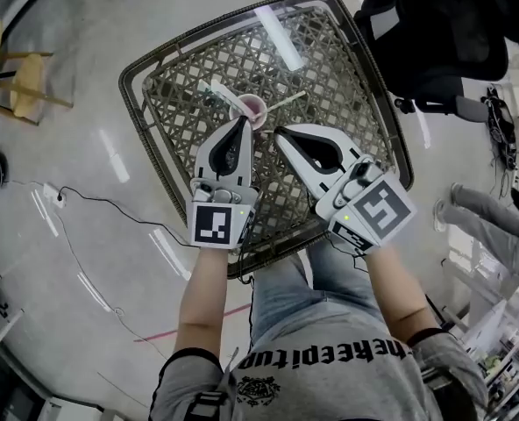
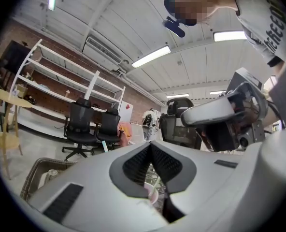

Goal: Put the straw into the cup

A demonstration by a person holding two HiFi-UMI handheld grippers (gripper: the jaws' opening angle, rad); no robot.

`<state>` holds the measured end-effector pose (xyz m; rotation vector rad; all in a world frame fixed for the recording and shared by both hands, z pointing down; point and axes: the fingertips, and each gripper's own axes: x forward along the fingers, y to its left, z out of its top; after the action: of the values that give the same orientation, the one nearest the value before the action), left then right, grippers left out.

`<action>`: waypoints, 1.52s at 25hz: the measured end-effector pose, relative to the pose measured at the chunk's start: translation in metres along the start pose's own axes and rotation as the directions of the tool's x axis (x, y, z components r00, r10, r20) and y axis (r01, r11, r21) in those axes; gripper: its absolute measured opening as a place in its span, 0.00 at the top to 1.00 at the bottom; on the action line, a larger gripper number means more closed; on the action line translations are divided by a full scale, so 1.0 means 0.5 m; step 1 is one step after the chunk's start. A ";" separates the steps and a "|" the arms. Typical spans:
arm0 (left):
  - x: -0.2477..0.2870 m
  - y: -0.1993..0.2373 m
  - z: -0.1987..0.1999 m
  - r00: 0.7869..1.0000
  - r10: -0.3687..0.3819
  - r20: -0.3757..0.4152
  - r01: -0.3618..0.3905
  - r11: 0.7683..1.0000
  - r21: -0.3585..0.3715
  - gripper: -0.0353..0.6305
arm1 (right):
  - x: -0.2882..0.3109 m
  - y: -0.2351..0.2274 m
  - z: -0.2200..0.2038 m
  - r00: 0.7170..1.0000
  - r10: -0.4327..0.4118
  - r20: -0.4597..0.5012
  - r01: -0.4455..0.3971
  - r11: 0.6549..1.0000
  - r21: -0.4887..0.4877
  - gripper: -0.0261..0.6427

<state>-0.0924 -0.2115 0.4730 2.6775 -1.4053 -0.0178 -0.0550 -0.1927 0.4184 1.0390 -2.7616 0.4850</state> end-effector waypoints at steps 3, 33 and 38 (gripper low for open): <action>-0.016 -0.012 0.025 1.000 0.005 0.004 -0.005 1.000 0.004 0.90 | -0.006 0.015 0.016 1.000 0.019 0.014 -0.019 1.000 -0.006 0.95; -0.178 -0.204 0.276 0.989 0.143 0.037 -0.146 0.985 0.089 0.91 | -0.169 0.173 0.138 0.967 0.240 0.081 -0.227 0.964 -0.142 0.95; -0.200 -0.225 0.321 0.979 0.176 0.103 -0.185 0.979 0.087 0.91 | -0.194 0.195 0.151 0.954 0.285 0.088 -0.268 0.949 -0.165 0.95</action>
<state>-0.0672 -0.0820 0.2968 2.6439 -1.7167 -0.0631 -0.0490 -0.0904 0.2992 0.6660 -3.0047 0.2507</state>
